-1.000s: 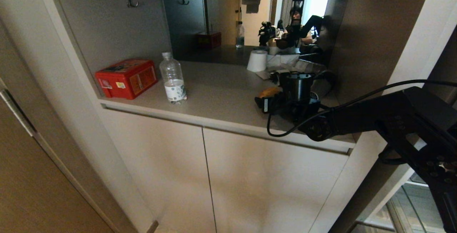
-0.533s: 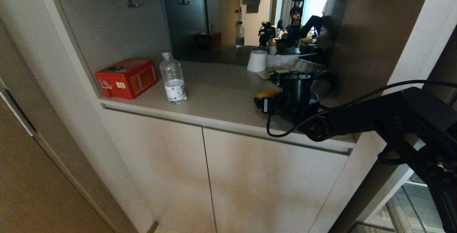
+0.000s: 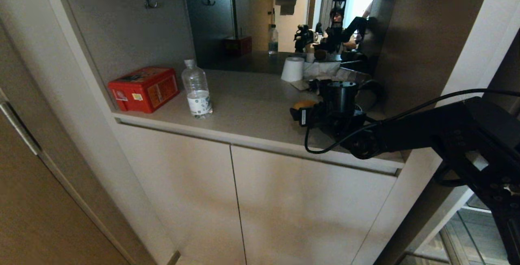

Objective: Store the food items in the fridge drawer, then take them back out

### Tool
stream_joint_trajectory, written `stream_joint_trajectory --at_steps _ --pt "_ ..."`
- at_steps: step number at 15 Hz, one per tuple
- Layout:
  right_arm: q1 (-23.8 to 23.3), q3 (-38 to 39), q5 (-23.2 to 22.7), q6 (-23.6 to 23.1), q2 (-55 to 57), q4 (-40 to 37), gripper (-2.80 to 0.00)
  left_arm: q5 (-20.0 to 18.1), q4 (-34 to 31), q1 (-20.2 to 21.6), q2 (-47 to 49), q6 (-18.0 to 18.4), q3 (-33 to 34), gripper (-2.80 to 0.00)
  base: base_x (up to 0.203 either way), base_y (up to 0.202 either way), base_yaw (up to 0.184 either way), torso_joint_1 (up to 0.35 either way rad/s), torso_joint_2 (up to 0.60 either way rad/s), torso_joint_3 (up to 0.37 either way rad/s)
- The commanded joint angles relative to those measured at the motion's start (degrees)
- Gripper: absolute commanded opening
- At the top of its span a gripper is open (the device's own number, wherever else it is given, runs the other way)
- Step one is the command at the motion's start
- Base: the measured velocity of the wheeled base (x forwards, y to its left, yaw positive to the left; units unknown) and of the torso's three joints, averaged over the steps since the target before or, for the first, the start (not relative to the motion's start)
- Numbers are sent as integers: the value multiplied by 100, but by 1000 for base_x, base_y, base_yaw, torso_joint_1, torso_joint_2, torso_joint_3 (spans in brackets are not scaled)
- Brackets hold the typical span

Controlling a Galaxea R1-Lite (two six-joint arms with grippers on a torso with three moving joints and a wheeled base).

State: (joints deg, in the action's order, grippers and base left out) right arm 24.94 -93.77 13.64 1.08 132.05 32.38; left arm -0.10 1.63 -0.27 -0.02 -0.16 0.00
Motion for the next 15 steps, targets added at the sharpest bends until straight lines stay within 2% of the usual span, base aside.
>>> stream_joint_trajectory --at_steps 1,4,7,8,12,15 --pt "10 110 34 -28 -320 23 0 1 4 0 2 -2 62 -280 0 0 0 0 0 0" --pt "47 497 66 -23 -753 30 0 1 4 0 2 -2 62 -280 0 0 0 0 0 0" --pt "180 1355 57 -20 -1519 107 0 1 4 0 2 -2 62 -280 0 0 0 0 0 0" --pt "262 1773 54 -24 -1823 193 -280 1 4 0 2 -2 62 -280 0 0 0 0 0 0" --pt "649 3576 40 -36 -3378 767 -280 1 4 0 2 -2 62 -280 0 0 0 0 0 0" --pt "902 4841 40 -61 -4900 842 -280 1 4 0 2 -2 62 -280 0 0 0 0 0 0"
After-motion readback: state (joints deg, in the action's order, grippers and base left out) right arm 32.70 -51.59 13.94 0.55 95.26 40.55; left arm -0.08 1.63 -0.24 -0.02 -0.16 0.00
